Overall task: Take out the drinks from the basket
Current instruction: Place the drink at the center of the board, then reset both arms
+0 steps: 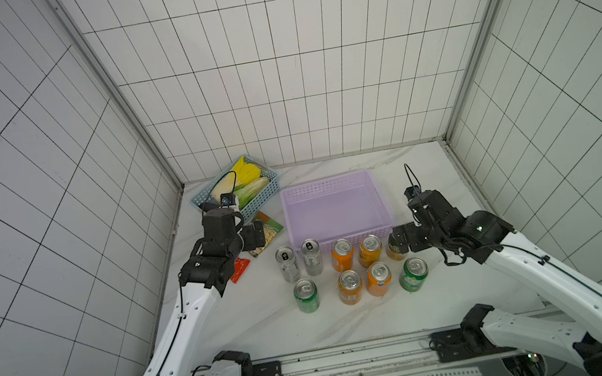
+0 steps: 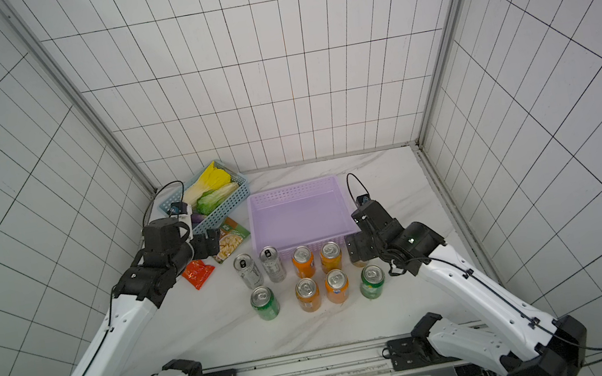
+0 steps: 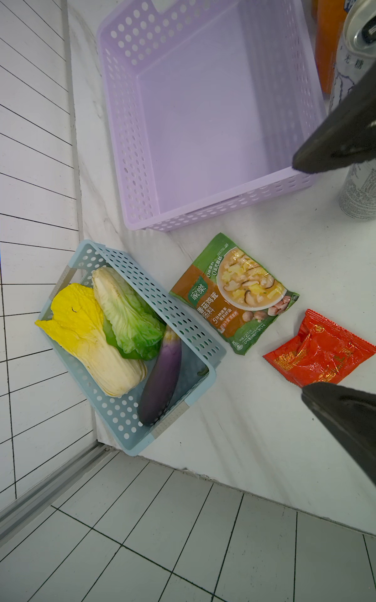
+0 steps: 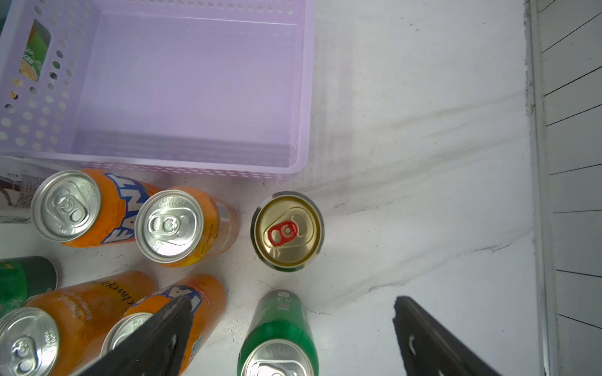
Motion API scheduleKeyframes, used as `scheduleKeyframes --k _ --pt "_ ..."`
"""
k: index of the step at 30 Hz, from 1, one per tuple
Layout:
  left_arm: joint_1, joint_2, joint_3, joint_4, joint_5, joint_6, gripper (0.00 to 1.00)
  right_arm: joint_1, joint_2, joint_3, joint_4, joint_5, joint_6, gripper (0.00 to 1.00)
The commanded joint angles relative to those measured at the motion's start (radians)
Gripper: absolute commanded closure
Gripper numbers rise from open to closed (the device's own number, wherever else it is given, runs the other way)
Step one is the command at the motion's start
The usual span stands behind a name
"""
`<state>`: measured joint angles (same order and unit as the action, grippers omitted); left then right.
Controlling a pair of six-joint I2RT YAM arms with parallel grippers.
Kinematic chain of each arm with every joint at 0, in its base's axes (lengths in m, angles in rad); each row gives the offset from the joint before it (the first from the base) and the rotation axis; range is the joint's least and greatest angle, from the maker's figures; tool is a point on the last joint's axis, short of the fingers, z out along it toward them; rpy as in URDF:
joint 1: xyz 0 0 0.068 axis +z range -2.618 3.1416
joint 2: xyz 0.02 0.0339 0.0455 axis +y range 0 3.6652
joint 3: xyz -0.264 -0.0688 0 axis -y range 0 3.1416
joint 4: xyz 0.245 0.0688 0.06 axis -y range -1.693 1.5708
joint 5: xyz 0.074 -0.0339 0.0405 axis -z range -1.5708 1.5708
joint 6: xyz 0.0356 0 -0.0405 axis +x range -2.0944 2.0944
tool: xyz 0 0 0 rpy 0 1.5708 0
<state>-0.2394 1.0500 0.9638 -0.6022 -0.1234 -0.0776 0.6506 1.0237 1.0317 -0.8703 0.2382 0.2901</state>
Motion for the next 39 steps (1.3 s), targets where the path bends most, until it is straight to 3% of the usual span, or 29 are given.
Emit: scheduleKeyframes --k 1,8,20,27,39 --pt "0.003 0.004 -0.004 0.018 -0.009 0.009 0.02 -0.078 0.023 0.066 0.024 -0.036 -0.109 0.01" --pt "0.003 0.006 -0.002 0.018 -0.005 0.007 0.02 -0.301 0.058 0.096 0.129 -0.123 -0.168 0.01" --pt "0.003 0.004 -0.005 0.018 -0.002 0.007 0.02 -0.703 0.06 -0.095 0.479 -0.228 -0.041 0.01" --pt "0.003 0.007 -0.004 0.018 -0.004 0.007 0.02 -0.785 0.083 -0.272 0.698 -0.19 -0.047 0.01" --pt "0.003 0.021 -0.003 0.018 0.003 0.006 0.02 -0.79 0.241 -0.459 1.103 -0.236 -0.054 0.0"
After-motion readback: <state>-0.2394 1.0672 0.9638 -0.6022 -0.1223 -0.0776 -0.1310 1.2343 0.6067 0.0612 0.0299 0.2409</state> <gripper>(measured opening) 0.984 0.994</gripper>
